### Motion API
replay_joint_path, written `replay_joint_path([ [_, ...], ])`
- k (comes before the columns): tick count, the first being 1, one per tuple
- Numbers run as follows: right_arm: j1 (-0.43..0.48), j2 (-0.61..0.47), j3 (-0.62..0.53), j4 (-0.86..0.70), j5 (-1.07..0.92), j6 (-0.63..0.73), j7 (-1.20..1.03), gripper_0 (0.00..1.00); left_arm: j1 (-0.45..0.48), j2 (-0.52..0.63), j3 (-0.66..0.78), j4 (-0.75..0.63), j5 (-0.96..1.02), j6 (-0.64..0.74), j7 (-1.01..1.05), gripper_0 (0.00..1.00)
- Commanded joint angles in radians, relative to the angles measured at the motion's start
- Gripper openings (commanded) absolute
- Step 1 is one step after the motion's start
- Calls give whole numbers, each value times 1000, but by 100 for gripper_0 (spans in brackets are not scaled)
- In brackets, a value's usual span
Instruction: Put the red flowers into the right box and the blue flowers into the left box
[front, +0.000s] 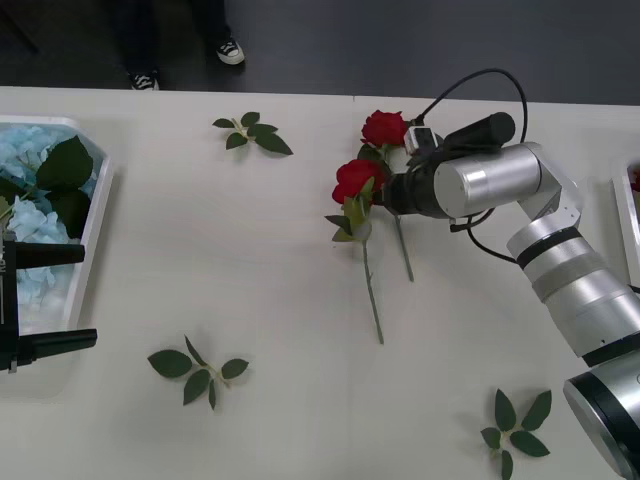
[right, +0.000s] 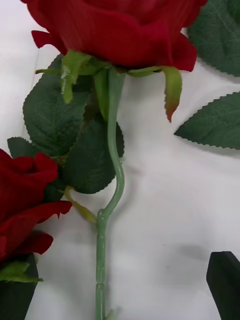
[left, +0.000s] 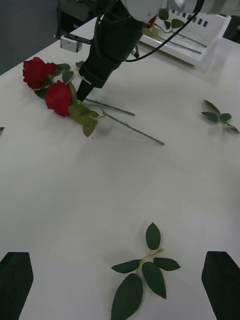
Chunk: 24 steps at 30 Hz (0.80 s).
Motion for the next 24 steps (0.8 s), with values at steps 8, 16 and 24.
replay_joint_path([
  [8,-24,-45,-14,12,-100,5,64,100,-16,-1,9,-27,1,-11,-37,100],
  [16,-26,-88,-14,15,-133,92,64,100,-16,-1,9,-27,1,-11,-37,100],
  [24,-26,-125,-14,15,-107,167,80,100,-16,-1,9,-27,1,-11,-37,100],
])
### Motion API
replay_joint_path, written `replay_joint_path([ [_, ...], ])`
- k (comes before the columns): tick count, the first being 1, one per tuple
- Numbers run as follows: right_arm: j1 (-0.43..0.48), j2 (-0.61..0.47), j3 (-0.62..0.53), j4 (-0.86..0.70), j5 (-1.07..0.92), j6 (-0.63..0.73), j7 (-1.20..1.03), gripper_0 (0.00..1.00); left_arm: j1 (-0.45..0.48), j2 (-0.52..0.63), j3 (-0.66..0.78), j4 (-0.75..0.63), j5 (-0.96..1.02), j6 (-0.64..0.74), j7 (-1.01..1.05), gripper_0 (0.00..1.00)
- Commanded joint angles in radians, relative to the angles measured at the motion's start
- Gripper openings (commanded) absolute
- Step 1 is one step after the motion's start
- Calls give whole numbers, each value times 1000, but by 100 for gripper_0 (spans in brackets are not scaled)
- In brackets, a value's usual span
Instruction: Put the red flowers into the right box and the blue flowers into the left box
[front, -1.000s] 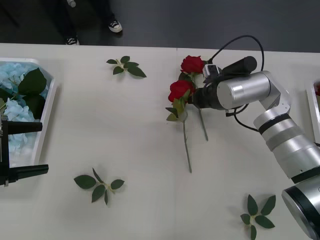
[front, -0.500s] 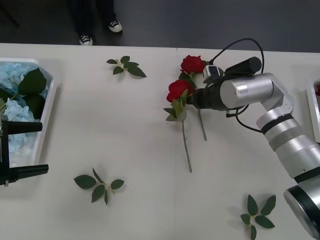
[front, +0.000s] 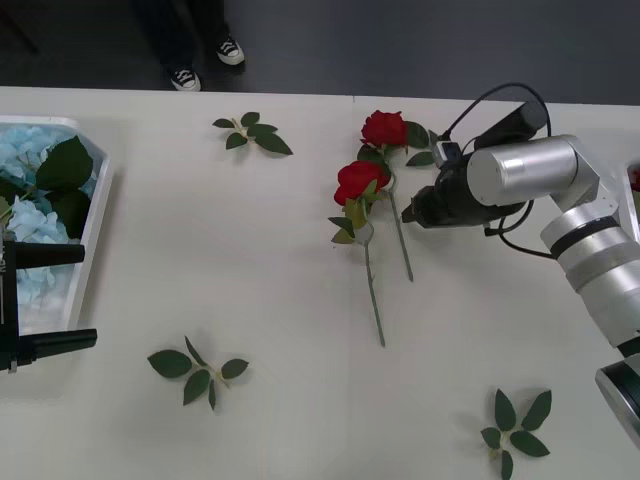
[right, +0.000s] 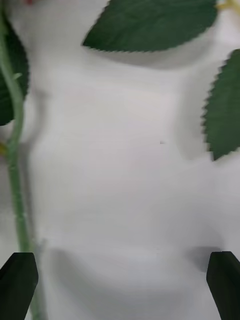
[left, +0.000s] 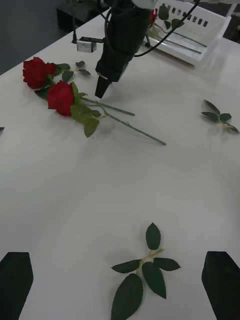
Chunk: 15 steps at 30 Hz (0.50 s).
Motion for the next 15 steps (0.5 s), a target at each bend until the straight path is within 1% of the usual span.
replay_joint_path([
  [1,-13,-26,-14,-9,12,-6,67,100,-16,-1,9,-27,1,-11,-38,100],
  [10,-15,-26,-14,2,9,-12,79,100,-16,-1,9,-27,1,-11,-38,100],
  [15,-15,-17,-24,-63,-5,48,55,100,-16,-1,9,-27,1,-11,-38,100],
])
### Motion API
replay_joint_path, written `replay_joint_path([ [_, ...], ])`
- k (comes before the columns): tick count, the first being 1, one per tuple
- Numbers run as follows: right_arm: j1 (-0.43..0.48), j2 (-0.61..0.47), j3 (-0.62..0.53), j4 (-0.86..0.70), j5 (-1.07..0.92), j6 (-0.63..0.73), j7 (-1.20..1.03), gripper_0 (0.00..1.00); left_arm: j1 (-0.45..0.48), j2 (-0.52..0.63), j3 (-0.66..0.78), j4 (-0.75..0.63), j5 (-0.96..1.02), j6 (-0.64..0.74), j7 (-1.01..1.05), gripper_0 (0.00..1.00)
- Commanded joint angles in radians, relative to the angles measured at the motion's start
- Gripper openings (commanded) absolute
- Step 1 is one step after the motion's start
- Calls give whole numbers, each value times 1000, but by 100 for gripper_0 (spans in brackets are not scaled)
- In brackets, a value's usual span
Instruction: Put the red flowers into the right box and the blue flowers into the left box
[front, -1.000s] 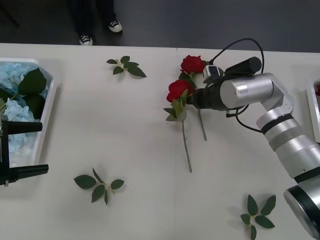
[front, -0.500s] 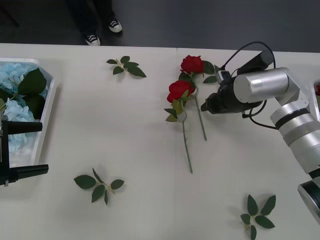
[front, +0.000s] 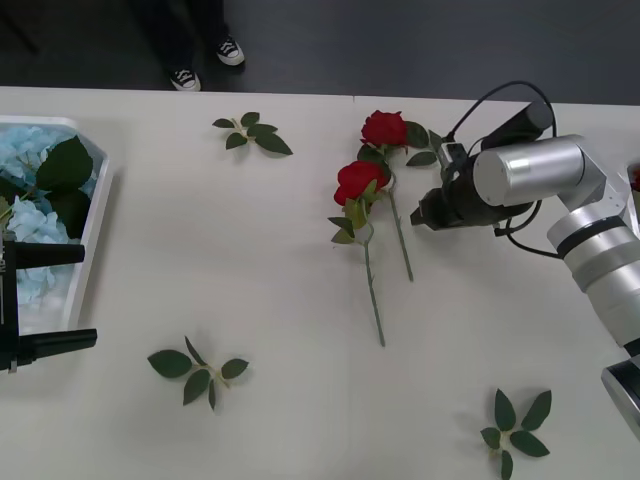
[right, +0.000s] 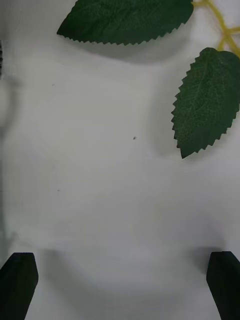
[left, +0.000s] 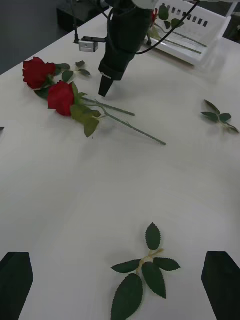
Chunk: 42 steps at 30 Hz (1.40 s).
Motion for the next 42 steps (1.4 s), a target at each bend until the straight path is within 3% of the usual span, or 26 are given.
replay_joint_path([
  [1,-15,-3,-32,-83,-15,60,-8,100,-16,-1,9,-27,1,-11,-37,100],
  [24,-12,-46,-41,-137,-93,193,-45,100,-16,-1,9,-27,1,-11,-37,100],
  [42,-16,-63,88,-172,-41,214,-68,100,-16,-1,9,-27,1,-11,-37,100],
])
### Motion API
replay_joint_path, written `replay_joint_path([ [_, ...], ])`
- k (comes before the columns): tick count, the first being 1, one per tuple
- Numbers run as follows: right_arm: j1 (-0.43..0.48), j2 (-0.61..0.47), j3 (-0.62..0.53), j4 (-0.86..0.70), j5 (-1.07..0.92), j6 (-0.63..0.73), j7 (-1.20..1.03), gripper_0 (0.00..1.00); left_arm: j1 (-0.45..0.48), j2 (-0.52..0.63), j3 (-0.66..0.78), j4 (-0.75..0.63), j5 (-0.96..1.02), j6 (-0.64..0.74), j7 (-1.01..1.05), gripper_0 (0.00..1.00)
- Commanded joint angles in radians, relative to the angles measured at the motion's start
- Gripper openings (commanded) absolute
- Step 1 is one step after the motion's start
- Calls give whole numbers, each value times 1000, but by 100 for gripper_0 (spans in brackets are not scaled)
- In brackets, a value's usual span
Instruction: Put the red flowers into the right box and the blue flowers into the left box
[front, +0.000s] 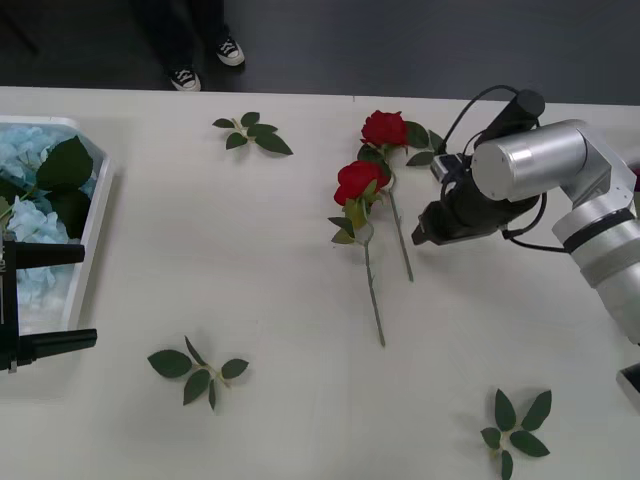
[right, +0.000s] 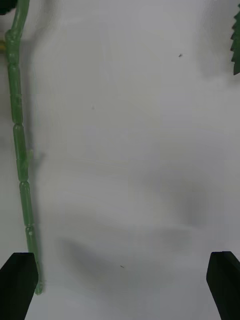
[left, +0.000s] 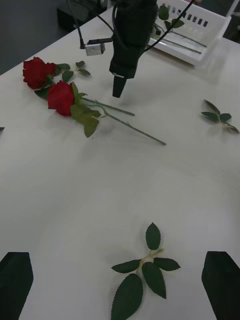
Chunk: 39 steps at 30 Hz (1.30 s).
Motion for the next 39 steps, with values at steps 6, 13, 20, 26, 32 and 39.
replay_joint_path([
  [6,-16,-9,77,-76,34,-1,-67,100,-16,-1,9,-27,1,-11,-37,100],
  [13,-15,28,77,-78,58,-8,-76,100,-16,-1,9,-27,1,-11,-37,100],
  [20,-12,92,77,-78,110,-17,-85,100,-16,-1,9,-27,1,-11,-37,100],
  [26,-3,115,79,-76,143,-19,-98,100,-16,-1,9,-27,1,-11,-37,100],
  [32,14,115,77,-76,169,-30,-98,100,-16,-1,9,-27,1,-11,-37,100],
  [39,43,114,77,-78,190,-77,-93,100,-16,-1,9,-27,1,-11,-37,100],
])
